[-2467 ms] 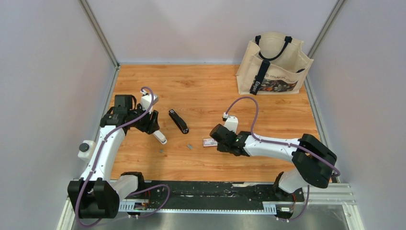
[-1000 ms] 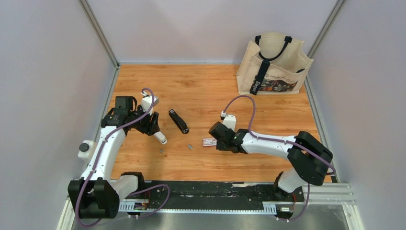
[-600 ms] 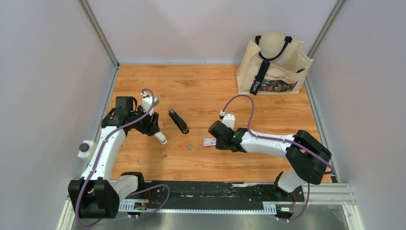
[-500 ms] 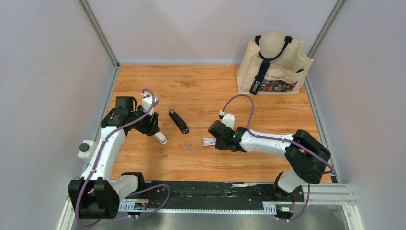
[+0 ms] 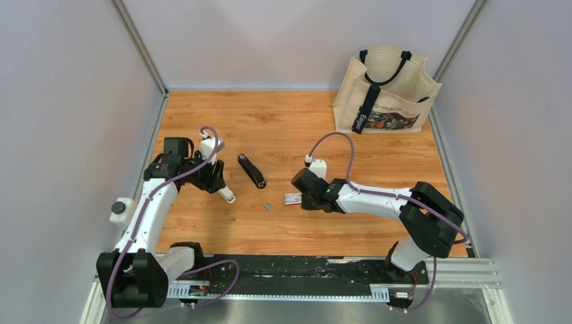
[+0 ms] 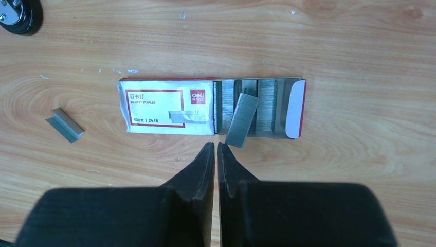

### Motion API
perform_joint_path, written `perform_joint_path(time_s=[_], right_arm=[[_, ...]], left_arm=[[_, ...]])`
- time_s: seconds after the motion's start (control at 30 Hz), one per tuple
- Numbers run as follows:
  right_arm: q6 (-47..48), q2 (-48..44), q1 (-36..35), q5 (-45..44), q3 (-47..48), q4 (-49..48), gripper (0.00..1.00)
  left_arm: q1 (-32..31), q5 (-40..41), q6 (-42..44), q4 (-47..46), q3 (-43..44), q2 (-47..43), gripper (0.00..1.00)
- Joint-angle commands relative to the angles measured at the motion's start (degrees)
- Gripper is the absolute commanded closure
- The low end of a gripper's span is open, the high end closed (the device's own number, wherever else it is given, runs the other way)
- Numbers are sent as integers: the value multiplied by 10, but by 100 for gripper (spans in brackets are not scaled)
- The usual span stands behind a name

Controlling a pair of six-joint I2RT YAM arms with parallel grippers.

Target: Unload the staples from the stapler

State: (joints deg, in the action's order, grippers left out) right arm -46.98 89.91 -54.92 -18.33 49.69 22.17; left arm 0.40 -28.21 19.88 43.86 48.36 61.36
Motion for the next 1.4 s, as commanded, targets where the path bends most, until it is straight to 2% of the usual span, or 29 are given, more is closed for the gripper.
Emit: perform_joint_path(time_s=[0.0, 0.3, 0.7, 1.37], right_arm=[[17, -24, 2, 13, 5, -30, 89], [29, -99, 3, -15, -11, -10, 64], [33, -4, 17, -42, 46, 40, 63], [38, 43, 17, -51, 82, 60, 68]], left_arm=[[-1, -11, 14, -7, 5, -6, 41], [-1, -13, 16, -6, 4, -5, 41], [-1, -11, 17, -2, 12, -4, 41], [-2, -10, 21, -5, 6, -5, 41]])
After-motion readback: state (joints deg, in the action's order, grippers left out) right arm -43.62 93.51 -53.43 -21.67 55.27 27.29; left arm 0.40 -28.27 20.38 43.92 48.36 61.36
